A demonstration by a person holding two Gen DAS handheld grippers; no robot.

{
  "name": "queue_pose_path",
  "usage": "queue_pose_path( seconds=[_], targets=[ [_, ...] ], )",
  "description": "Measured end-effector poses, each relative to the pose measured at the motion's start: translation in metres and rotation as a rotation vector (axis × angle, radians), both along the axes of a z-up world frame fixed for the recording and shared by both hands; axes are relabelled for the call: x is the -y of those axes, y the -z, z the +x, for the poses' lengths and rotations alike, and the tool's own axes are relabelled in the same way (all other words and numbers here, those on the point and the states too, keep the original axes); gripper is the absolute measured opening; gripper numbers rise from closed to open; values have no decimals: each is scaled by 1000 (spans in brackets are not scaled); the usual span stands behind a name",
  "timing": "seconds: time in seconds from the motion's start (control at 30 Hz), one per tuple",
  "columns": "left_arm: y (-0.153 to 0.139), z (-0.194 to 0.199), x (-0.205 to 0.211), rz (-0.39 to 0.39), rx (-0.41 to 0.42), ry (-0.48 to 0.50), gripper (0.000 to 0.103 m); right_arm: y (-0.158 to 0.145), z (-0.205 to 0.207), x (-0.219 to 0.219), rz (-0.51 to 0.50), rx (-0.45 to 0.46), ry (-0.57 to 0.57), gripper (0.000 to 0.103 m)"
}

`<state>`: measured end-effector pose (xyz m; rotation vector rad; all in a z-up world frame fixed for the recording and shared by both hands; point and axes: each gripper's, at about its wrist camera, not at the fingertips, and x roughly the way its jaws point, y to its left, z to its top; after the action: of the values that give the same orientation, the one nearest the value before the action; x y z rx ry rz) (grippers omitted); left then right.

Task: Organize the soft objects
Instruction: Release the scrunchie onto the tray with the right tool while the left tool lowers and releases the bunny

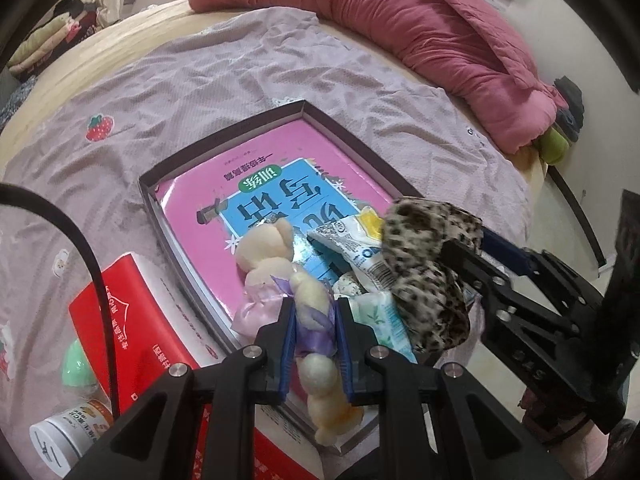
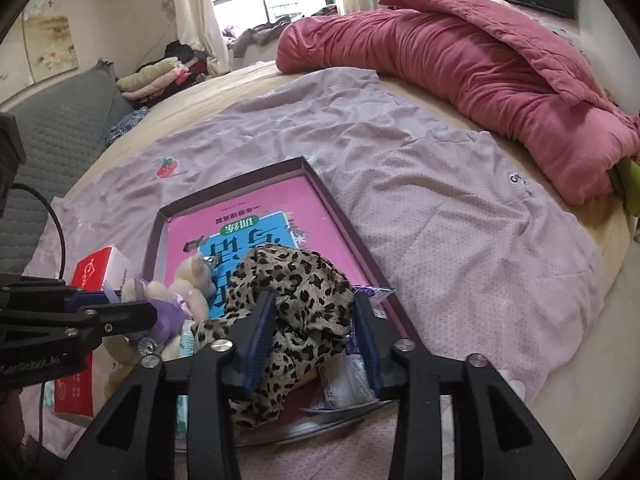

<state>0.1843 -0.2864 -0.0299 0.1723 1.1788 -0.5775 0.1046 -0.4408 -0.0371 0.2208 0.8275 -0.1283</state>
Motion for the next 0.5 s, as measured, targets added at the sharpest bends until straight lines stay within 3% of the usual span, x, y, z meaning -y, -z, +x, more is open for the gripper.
queue_pose_path(
  seconds=[0.13, 0.5],
  targets=[
    [5, 5, -3, -12, -12, -14, 19, -5, -4, 0, -13, 27, 4, 56],
    [5, 10, -1, -39, -26, -1, 19, -18, -19, 11, -16, 59, 28, 58]
  ],
)
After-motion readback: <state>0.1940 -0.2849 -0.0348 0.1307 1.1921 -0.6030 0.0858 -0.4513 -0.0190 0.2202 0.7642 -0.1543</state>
